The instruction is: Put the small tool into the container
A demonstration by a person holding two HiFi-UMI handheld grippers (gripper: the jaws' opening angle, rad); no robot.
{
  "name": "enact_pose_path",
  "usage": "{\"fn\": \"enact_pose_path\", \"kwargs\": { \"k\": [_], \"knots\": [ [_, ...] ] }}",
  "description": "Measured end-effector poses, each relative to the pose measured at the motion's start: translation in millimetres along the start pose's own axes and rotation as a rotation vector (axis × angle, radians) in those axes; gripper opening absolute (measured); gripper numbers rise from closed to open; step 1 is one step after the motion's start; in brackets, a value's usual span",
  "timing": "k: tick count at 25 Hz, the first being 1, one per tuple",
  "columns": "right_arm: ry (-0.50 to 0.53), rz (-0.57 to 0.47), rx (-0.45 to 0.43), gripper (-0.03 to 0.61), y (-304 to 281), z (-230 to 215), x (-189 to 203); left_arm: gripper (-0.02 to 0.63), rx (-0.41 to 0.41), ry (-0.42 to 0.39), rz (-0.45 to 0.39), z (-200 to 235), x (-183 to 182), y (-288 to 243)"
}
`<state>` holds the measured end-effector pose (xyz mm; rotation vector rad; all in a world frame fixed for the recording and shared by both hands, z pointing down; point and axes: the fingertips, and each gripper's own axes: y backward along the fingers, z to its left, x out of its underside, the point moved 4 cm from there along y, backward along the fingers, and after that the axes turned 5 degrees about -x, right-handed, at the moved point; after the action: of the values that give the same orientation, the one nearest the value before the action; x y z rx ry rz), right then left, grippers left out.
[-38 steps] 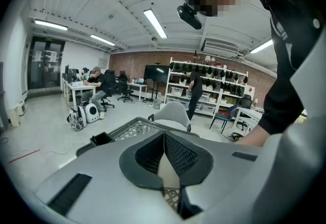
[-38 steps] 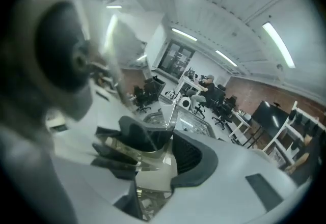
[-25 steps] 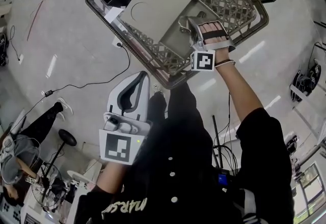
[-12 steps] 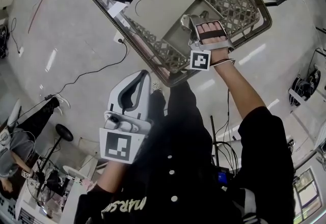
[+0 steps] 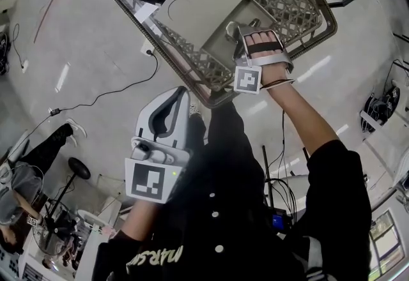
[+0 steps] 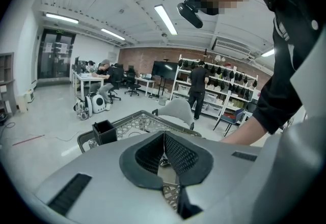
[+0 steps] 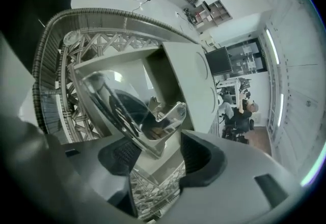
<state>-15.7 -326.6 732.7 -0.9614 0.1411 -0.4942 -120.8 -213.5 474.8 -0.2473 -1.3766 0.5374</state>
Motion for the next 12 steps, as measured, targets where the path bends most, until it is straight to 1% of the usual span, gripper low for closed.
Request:
{"fn": "enact_pose_path", "kwargs": {
  "k": [5, 7, 9, 11, 12],
  "knots": [
    [-0.008, 0.004, 0.004, 0.259, 9, -4, 0, 0.026, 0.005, 0.001, -0.007, -2, -2, 2],
    [-0.015, 0.008, -0.015, 0.255, 16, -1, 1, 0.026, 0.005, -0.001, -0.013, -3, -4, 4],
    [-0.010, 0.006, -0.033, 0.230, 22, 6, 4, 0.026, 0.004, -0.003, -0.015, -3, -4, 5],
    [0.009, 0.007, -0.029, 0.174, 25, 14, 6, 0.026, 0.004, -0.004, -0.011, -4, -3, 5],
    [0.017, 0.006, -0.024, 0.163, 24, 17, 6, 0.026, 0.004, -0.004, -0.009, -4, -3, 5]
  ]
}}
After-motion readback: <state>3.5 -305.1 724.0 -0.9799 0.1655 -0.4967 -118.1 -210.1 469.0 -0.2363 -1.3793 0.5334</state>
